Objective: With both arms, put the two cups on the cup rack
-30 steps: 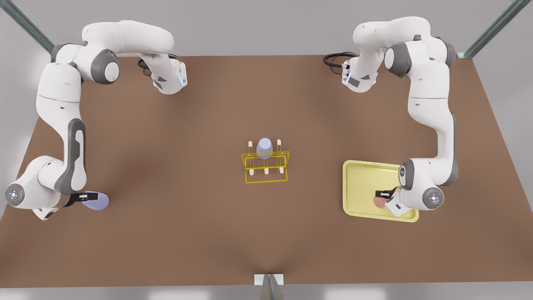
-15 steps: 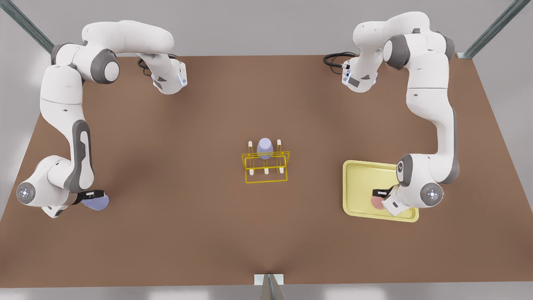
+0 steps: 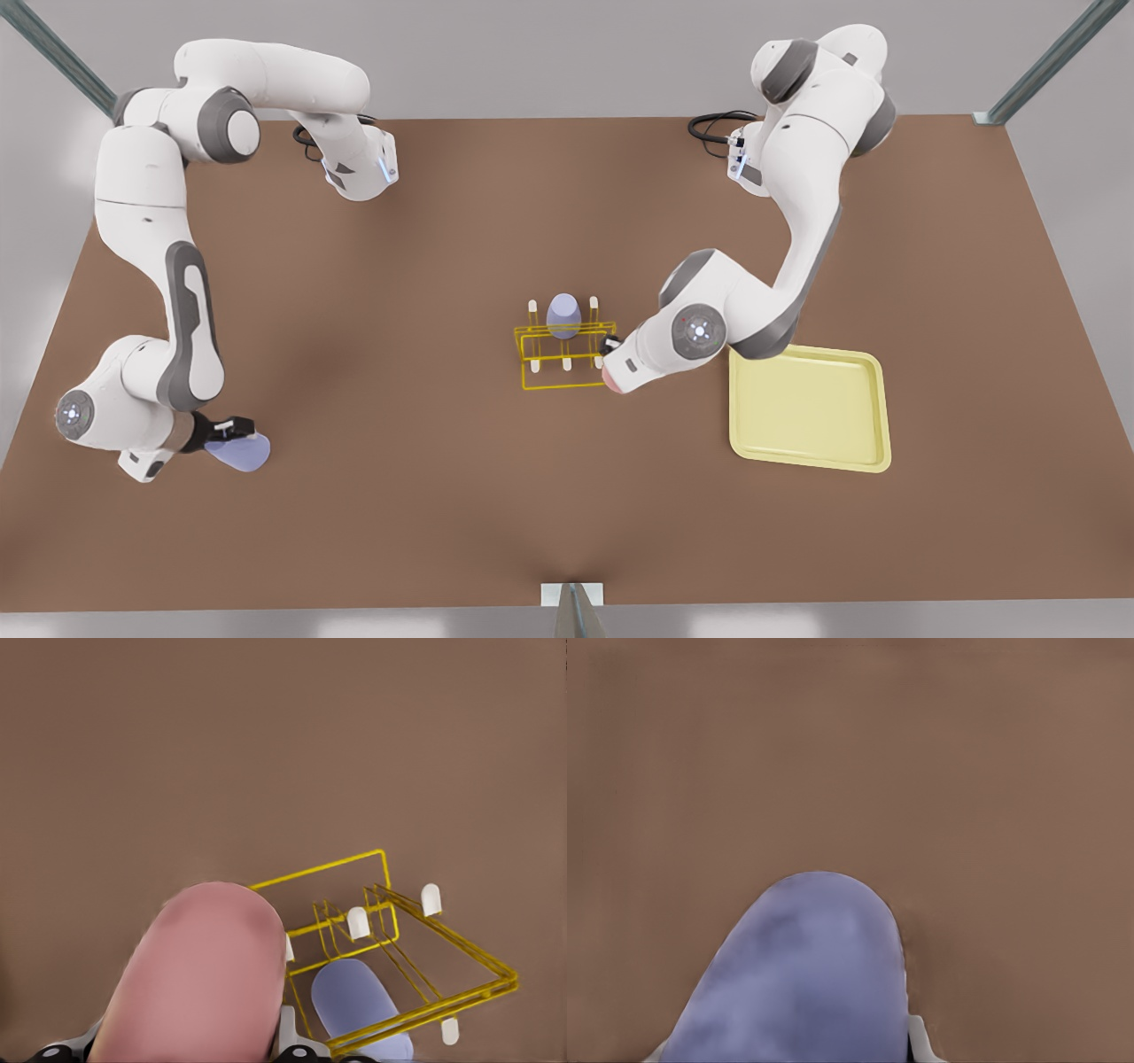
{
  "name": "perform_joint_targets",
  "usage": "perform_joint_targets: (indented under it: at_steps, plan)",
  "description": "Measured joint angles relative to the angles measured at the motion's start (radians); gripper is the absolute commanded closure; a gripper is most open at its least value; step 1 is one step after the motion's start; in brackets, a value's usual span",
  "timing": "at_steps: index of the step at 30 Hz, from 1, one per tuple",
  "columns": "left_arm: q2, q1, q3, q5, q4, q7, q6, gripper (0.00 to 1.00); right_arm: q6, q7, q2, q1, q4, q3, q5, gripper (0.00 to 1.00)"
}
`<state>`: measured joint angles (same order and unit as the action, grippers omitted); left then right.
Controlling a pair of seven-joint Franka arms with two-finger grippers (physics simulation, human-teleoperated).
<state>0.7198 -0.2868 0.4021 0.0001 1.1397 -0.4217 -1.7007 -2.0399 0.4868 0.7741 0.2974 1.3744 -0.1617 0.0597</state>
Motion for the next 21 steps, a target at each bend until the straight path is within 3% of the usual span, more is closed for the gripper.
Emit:
perform_joint_targets:
  at_steps: [8, 10, 11, 16, 21]
  plan:
    - [0.070, -0.060, 0.001, -0.034, 0.001, -0.186, -0.046, 0.20, 0.032, -0.188, -0.104, -0.312, -0.007, -0.137, 0.046, 0.20]
    - [0.080, -0.062, 0.000, -0.035, 0.004, -0.222, -0.060, 0.12, 0.040, -0.249, -0.127, -0.365, -0.011, -0.154, 0.061, 0.20]
    - [0.083, -0.061, -0.001, -0.035, 0.005, -0.238, -0.065, 0.00, 0.043, -0.278, -0.132, -0.393, -0.019, -0.157, 0.074, 0.20]
    - [0.081, -0.055, -0.002, -0.032, 0.009, -0.307, -0.075, 0.00, 0.046, -0.436, -0.125, -0.527, -0.070, -0.160, 0.107, 0.20]
    - [-0.139, 0.211, 0.000, -0.014, -0.058, -0.316, 0.129, 0.00, 0.045, -0.562, -0.111, -0.584, -0.065, -0.159, 0.115, 0.20]
